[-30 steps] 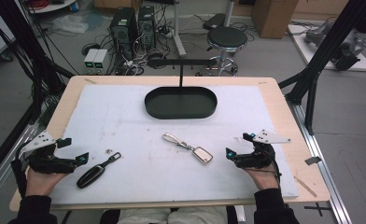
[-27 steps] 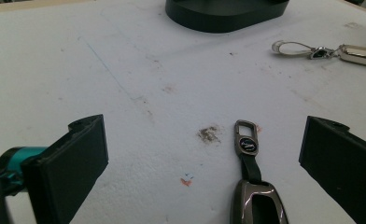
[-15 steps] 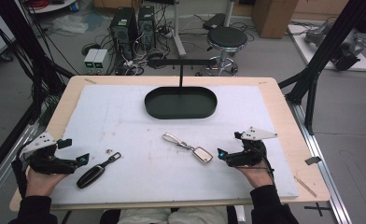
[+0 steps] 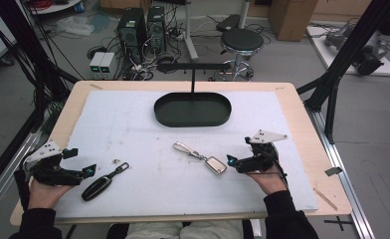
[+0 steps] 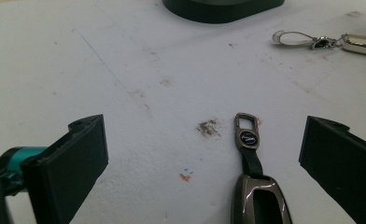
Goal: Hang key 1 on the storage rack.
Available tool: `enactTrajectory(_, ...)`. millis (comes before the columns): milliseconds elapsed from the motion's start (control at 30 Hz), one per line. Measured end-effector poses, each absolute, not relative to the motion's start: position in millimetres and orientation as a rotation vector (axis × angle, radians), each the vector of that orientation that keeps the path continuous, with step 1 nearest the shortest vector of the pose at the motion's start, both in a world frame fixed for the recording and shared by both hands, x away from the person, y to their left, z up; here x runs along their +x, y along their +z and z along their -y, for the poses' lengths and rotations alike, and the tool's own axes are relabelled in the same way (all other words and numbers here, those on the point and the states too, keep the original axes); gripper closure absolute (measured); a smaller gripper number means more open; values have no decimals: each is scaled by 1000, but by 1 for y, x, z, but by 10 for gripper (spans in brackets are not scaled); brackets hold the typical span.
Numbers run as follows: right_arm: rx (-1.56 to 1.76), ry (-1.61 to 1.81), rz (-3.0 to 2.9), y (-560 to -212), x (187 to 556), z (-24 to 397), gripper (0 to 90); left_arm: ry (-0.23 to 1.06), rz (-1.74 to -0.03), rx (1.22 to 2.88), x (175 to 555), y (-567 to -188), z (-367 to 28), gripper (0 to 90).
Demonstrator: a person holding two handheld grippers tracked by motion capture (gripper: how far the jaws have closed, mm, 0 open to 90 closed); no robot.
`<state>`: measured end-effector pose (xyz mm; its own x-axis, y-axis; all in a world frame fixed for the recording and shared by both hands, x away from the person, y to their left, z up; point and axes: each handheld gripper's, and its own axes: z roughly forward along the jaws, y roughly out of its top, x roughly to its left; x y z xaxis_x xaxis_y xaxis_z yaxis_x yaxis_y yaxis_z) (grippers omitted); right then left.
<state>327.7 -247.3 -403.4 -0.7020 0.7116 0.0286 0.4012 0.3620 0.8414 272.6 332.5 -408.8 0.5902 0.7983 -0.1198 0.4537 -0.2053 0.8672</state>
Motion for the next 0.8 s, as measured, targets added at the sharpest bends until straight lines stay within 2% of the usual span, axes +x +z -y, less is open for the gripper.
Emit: enactTrajectory(800, 884, 1146, -2447, -394, 360, 190, 23, 440, -1013, 1887, 275, -412, -328, 17)
